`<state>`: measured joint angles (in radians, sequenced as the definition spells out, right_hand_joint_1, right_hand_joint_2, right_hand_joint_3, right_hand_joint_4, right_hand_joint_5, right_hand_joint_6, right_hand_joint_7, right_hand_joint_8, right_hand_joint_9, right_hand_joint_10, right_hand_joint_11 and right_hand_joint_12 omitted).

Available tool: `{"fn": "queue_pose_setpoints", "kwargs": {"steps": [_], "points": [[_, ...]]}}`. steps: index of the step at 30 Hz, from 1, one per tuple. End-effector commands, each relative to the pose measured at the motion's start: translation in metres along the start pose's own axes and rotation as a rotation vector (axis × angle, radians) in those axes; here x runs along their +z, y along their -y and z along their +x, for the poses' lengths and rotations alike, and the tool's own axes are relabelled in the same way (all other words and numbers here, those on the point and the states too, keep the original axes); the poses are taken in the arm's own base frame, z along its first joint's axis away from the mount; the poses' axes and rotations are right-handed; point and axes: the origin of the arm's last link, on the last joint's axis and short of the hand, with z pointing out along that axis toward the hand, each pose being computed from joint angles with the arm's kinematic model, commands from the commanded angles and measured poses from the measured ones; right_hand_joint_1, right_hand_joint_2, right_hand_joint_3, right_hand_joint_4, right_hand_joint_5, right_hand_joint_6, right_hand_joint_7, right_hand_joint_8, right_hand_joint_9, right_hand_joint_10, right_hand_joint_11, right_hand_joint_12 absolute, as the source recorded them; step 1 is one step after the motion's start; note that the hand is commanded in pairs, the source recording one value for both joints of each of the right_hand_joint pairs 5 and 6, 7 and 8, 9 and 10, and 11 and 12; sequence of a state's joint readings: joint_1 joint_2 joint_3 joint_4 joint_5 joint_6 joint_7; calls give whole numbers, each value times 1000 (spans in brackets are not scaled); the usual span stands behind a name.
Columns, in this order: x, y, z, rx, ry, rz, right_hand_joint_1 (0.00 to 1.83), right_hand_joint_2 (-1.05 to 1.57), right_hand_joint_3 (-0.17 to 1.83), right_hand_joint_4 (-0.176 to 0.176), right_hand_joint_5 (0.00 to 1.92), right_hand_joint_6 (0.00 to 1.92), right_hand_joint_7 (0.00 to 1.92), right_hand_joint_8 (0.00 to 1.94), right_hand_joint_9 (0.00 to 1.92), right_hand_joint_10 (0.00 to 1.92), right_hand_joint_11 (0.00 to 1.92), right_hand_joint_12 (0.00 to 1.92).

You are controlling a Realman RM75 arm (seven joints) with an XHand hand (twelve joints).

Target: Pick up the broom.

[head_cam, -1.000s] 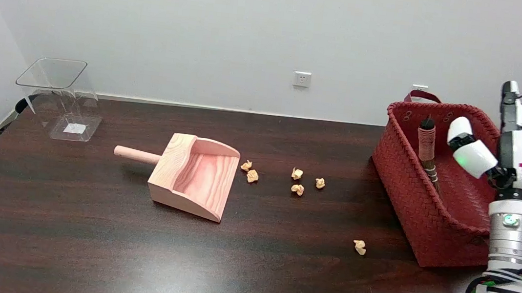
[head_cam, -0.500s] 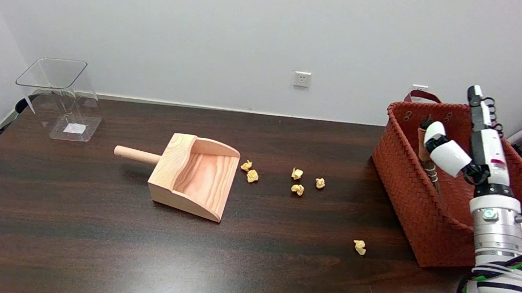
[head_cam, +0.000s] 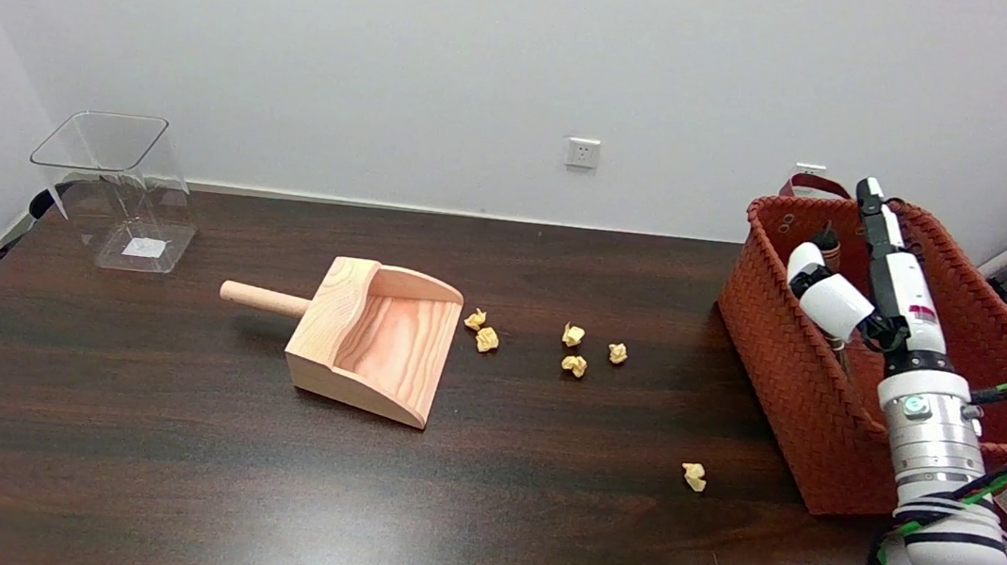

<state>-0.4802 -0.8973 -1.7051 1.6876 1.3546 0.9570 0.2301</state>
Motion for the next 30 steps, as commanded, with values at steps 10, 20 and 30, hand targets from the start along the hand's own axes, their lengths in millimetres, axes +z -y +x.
{"fn": "queue_pose_setpoints", "kwargs": {"steps": [10,20,30], "points": [[13,-18,-17,29,63,-78,520,884,867,0,0,0,227,227,0,0,0,0],[22,-16,-25,40,62,-69,550,905,734,0,0,0,440,440,0,0,0,0],[23,-17,-22,37,42,-68,572,969,578,0,122,122,892,892,122,122,122,122]]}}
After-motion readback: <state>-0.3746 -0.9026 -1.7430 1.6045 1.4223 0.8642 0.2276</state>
